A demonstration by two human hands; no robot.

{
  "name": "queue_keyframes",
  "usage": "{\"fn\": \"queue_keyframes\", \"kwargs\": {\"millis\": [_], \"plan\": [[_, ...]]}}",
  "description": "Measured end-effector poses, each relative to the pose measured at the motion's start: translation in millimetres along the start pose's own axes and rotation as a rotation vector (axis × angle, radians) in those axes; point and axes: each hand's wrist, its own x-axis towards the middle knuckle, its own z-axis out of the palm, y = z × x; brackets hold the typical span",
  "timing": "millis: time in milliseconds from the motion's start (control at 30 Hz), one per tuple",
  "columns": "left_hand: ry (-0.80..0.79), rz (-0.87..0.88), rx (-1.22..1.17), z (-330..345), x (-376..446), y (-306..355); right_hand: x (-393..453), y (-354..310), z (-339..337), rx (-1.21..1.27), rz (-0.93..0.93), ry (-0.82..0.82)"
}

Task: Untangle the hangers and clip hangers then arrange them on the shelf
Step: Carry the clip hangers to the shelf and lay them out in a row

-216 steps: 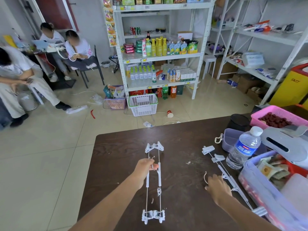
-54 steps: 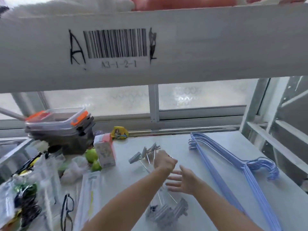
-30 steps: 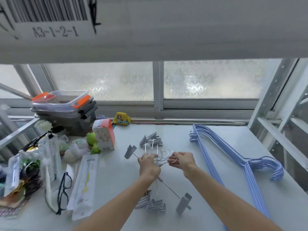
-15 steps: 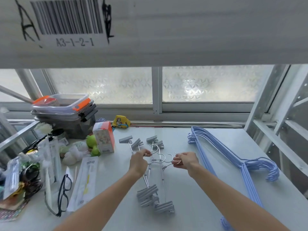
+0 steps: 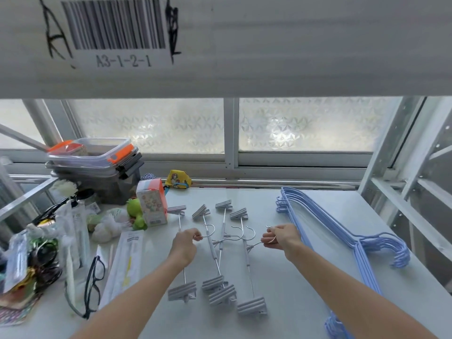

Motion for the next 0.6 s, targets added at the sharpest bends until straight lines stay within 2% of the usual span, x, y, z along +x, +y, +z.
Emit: {"fn": "queue_keyframes", "kwargs": {"millis": [100,200,300,367,433,467,500,567,600], "plan": [[0.017,0.028,0.154,5,1,0,-1,-1,-3,0.006,-0.016,0.039],[0.201,0.118,0.174,6,-1,14,-2,0,-2,-0.061,-0.055,0.066],[0.250,0.289,0.166,13,-9,38,-2,-1,-1,-0.411,-0.175,0.102],[0.184,0.364,0.236,22,-14,50,-12,-3,0,-0.630,-0.352,0.150],[0.062,0.344,0.368,36,-19,59,-27,6,2,-0.819,-0.684,0.152],[-0.005,0.305,0.459,44,-22,62,-34,16,5,-0.936,-0.830,0.078],[-0.071,0.250,0.535,50,-25,64,-41,29,8,-1.065,-0.901,-0.039],[-0.151,0.131,0.562,57,-27,64,-51,55,17,-1.296,-0.758,-0.259],[-0.147,0.097,0.518,58,-26,63,-53,64,20,-1.393,-0.665,-0.308]]}}
